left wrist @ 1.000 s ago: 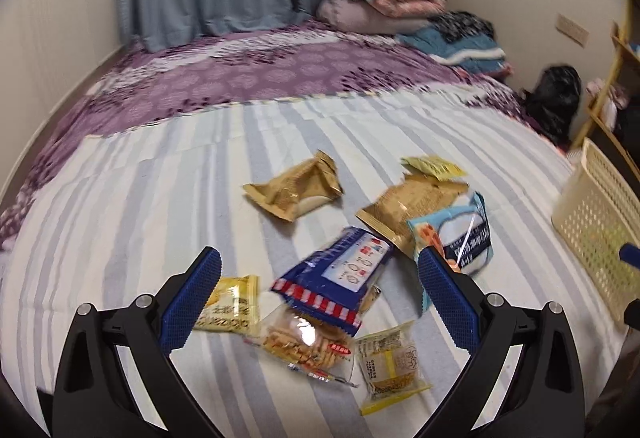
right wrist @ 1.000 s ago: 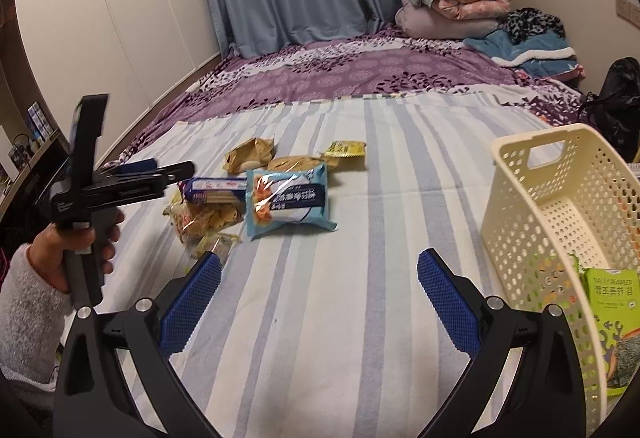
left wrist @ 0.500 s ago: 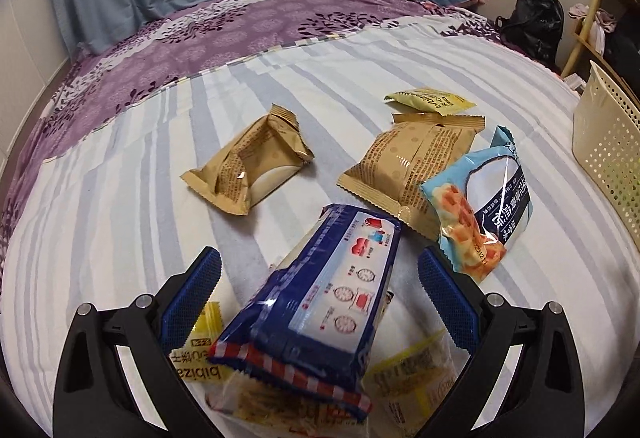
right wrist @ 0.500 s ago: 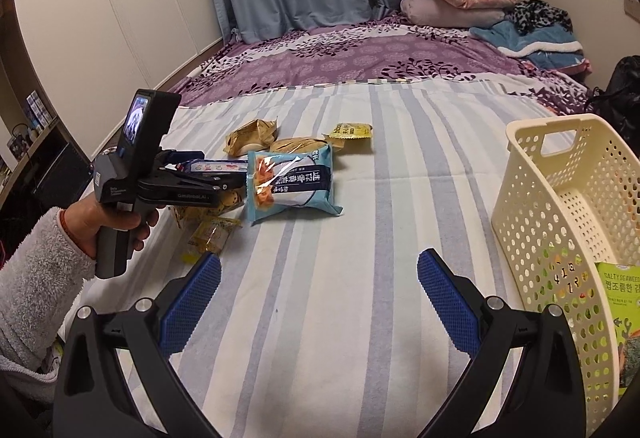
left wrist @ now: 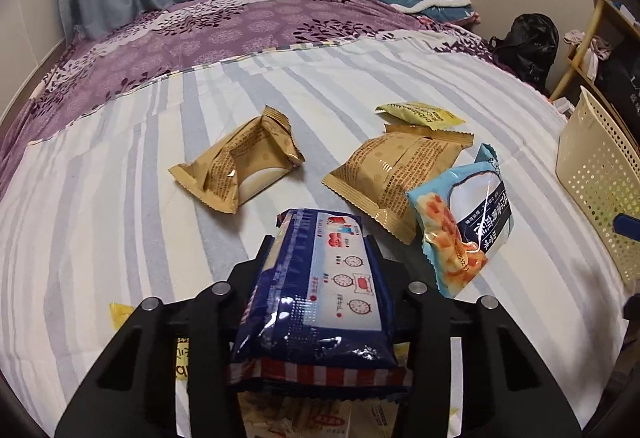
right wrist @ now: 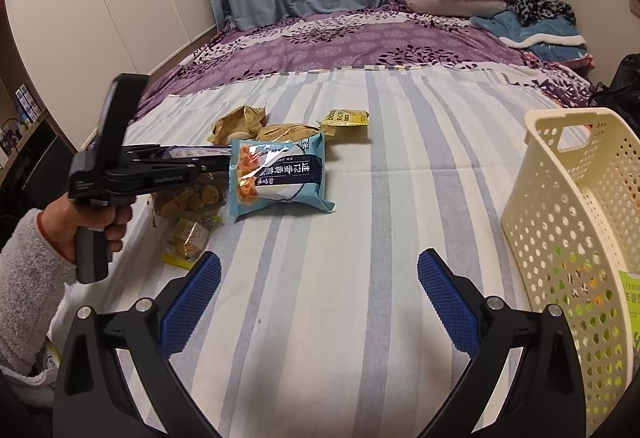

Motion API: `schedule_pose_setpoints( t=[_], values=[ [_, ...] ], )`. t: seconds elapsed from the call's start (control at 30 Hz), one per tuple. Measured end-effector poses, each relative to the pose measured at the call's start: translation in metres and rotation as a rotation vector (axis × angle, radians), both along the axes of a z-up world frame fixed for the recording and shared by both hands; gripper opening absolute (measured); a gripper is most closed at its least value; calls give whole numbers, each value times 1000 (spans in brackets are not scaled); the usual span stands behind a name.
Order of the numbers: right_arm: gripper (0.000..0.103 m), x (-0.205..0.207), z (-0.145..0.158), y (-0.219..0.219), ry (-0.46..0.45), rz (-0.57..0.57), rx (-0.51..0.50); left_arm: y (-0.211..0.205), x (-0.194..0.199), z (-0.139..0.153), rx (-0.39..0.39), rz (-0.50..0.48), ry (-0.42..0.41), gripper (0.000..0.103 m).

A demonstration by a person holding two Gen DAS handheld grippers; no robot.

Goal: Organize snacks
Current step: 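Grasp the blue-red wafer pack with the left gripper while the right grasps the coconut bag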

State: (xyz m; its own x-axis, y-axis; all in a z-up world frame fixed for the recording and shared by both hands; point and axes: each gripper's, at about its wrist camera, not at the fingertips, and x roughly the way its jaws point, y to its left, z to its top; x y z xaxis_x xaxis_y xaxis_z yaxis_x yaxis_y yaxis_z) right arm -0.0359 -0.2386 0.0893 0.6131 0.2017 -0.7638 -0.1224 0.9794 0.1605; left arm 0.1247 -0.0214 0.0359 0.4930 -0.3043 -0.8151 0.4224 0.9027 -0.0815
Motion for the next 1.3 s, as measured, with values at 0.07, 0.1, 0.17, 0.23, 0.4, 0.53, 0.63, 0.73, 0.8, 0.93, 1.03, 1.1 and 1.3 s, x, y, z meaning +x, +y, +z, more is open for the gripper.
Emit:
schedule_pose_setpoints(
  t=[0.07,0.1,0.17,0.23,0.4,0.53,0.63,0.73,0.8,0.93,1.03,1.1,1.3],
  values=[
    [98,9,-4,4,1,10,-3,5,-3,5,-11,17,-9,45],
    [98,16,-6,7,2,17,-2,8,-5,9,-17,25,-18,45],
    [98,25,-11,12,4,23,-8,12,-8,15,-27,35,-31,45],
    [98,38,-16,21,4,44,-8,18,-12,21,-33,49,-44,45],
    [98,67,-27,45,-2,69,-17,32,-20,36,-49,83,-72,45],
    [98,86,-37,62,-16,76,-39,39,-27,46,-64,94,-91,45],
    [98,96,-42,73,-21,57,-68,42,-31,51,-72,96,-100,45],
    [98,104,-47,78,-2,42,-84,45,-33,54,-81,96,-107,45],
    [98,111,-52,81,16,30,-111,46,-33,55,-87,97,-110,45],
    [98,122,-64,87,56,33,-133,46,-32,55,-99,97,-111,45],
    [98,127,-75,90,109,39,-161,46,-32,54,-106,96,-110,45],
    [98,126,-74,91,107,42,-169,47,-32,54,-108,95,-109,45],
    [98,124,-71,85,100,39,-126,46,-32,54,-108,101,-111,45]
  ],
)
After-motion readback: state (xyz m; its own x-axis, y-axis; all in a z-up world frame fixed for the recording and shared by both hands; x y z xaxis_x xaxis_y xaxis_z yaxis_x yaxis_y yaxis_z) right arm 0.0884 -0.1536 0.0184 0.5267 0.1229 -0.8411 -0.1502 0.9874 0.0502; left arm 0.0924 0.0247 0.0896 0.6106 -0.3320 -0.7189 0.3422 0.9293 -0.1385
